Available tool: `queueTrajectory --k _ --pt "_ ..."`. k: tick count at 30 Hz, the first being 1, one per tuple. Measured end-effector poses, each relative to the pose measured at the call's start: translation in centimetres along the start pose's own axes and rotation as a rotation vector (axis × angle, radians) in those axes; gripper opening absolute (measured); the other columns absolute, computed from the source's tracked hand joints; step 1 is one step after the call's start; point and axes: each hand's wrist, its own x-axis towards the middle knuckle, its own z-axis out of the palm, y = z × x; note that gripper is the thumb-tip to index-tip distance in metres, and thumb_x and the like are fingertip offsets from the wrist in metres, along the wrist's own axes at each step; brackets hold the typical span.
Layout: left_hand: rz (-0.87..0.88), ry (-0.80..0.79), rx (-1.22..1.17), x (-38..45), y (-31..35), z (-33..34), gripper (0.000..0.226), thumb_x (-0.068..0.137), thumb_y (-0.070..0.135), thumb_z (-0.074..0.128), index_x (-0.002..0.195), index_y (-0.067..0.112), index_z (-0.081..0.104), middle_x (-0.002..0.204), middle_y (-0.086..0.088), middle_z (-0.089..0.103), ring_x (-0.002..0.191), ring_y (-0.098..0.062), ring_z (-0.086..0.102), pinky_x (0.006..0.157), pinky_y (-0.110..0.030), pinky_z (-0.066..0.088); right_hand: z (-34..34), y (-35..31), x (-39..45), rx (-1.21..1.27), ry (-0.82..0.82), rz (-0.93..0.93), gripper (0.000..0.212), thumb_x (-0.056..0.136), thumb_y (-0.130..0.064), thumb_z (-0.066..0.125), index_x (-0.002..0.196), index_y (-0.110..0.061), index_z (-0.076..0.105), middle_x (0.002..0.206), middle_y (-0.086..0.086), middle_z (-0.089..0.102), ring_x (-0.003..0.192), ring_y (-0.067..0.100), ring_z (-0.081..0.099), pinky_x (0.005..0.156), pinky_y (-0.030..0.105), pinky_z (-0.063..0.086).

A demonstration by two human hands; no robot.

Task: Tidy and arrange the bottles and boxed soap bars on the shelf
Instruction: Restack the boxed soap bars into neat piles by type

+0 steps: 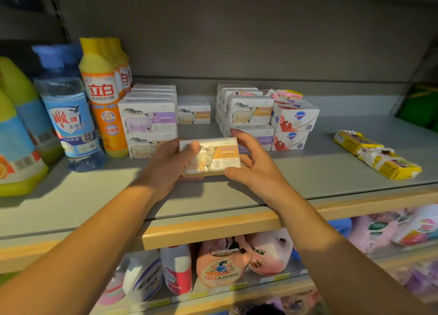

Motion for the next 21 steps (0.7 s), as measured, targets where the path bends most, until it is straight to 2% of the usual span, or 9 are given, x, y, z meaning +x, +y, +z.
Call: queueTrajectory --k 2,5,6,8,10,11,14,17,21 --pt "-0.031 -0.004 -0.061 0.3 -0.1 -0.1 0.019 0.1 0.021 0.055 0.101 0.009 0.069 0.1 -0.015 0.075 0.087 -0.029 0.074 0.064 -0.04 0.061 0.0 0.1 0.2 -0.001 0.036 0.014 0.069 0.079 0.006 0.072 0.133 -0.031 0.049 0.11 -0.011 0.069 0.097 0.012 0.07 0.075 0.022 0.054" --pt "-0.074 0.015 -0.164 0.7 -0.2 -0.4 0.012 0.094 0.022 0.062 0.098 0.013 0.07 0.101 -0.011 0.073 0.093 -0.028 0.072 0.065 -0.037 0.06 -0.1 0.3 0.5 -0.028 0.175 0.049 0.047 0.079 -0.014 0.077 0.121 -0.028 0.06 0.113 -0.008 0.066 0.089 0.001 0.069 0.066 0.012 0.051" --pt "-0.077 -0.005 -0.197 0.8 -0.3 -0.5 0.019 0.088 0.022 0.066 0.104 0.013 0.068 0.105 -0.012 0.07 0.095 -0.028 0.071 0.066 -0.037 0.06 -0.2 0.5 0.7 -0.028 0.226 0.067 0.038 0.079 -0.021 0.077 0.113 -0.028 0.064 0.107 -0.008 0.068 0.087 -0.001 0.069 0.064 0.012 0.051" --pt "-0.07 -0.087 -0.236 0.8 -0.4 -0.8 0.046 0.076 0.019 0.069 0.121 0.011 0.061 0.112 -0.013 0.066 0.095 -0.028 0.071 0.071 -0.038 0.061 -0.2 0.6 0.9 0.047 0.287 0.138 0.028 0.077 -0.033 0.077 0.101 -0.019 0.069 0.095 -0.002 0.072 0.083 0.009 0.071 0.062 0.019 0.055" --pt "-0.039 -0.169 -0.199 0.5 -0.4 -1.0 0.059 0.071 0.008 0.076 0.127 0.01 0.056 0.11 -0.014 0.069 0.091 -0.03 0.072 0.076 -0.037 0.06 -0.1 0.4 1.1 0.081 0.307 0.207 0.043 0.073 -0.048 0.073 0.097 -0.013 0.07 0.09 0.005 0.074 0.072 0.022 0.073 0.058 0.026 0.055" --pt "-0.013 -0.193 -0.154 0.4 -0.4 -1.0 0.058 0.072 0.004 0.077 0.126 0.009 0.057 0.109 -0.016 0.07 0.088 -0.03 0.072 0.076 -0.035 0.06 0.0 0.3 1.2 0.067 0.311 0.23 0.051 0.07 -0.056 0.07 0.097 -0.013 0.07 0.088 0.007 0.074 0.067 0.024 0.072 0.055 0.027 0.054" --pt "0.055 -0.116 0.02 0.0 -0.1 -0.7 0.037 0.085 0.01 0.07 0.122 0.007 0.061 0.108 -0.019 0.071 0.077 -0.029 0.071 0.07 -0.034 0.061 -0.1 0.0 1.5 0.012 0.304 0.282 0.066 0.067 -0.072 0.058 0.098 -0.016 0.07 0.076 0.011 0.072 0.056 0.022 0.066 0.049 0.028 0.05" --pt "0.084 0.009 0.08 -0.1 0.0 -0.2 0.025 0.089 0.021 0.066 0.111 0.007 0.067 0.094 -0.015 0.073 0.068 -0.024 0.069 0.063 -0.034 0.062 -0.2 0.0 1.5 -0.011 0.287 0.302 0.064 0.077 -0.073 0.047 0.104 -0.018 0.068 0.075 0.011 0.072 0.055 0.022 0.064 0.049 0.029 0.049" --pt "0.108 0.091 0.146 -0.2 0.0 0.3 0.025 0.092 0.027 0.064 0.101 0.004 0.071 0.084 -0.015 0.074 0.057 -0.021 0.066 0.055 -0.033 0.06 0.0 -0.1 1.3 -0.06 0.273 0.291 0.058 0.09 -0.067 0.04 0.099 -0.019 0.07 0.07 0.014 0.072 0.056 0.022 0.065 0.053 0.03 0.05"
